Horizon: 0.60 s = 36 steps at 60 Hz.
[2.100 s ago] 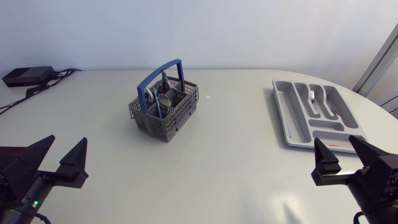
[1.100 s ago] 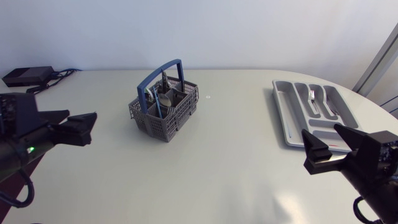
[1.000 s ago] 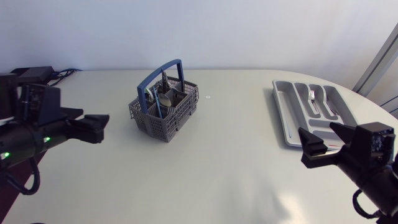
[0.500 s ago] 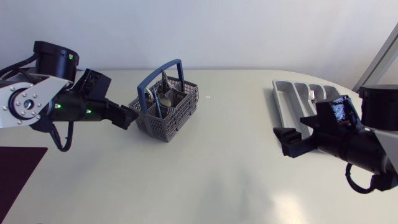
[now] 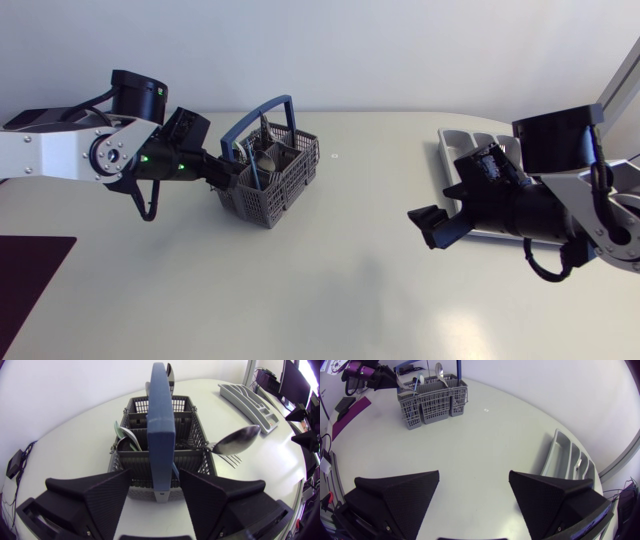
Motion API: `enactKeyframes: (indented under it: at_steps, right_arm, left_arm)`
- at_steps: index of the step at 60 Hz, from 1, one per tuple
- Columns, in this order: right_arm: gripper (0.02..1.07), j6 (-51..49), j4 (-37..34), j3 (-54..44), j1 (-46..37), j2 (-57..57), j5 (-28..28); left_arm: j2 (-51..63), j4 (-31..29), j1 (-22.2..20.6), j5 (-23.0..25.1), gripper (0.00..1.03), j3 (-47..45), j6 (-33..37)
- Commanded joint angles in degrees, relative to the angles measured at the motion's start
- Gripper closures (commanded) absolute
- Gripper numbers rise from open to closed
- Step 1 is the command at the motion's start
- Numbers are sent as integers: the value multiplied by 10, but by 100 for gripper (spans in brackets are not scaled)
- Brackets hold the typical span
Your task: Sort the cutlery from the basket into the organizer compartments.
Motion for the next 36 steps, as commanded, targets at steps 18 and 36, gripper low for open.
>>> enactKeyframes:
  at_steps: [18, 36]
  right_arm:
    - [7, 0, 7, 47, 32, 62, 0]
    - [7, 0, 3, 68, 48, 76, 10]
  left_arm:
    - [29, -8, -1, 21, 100, 31, 8]
    - [-90, -78, 17, 58, 100, -61, 38]
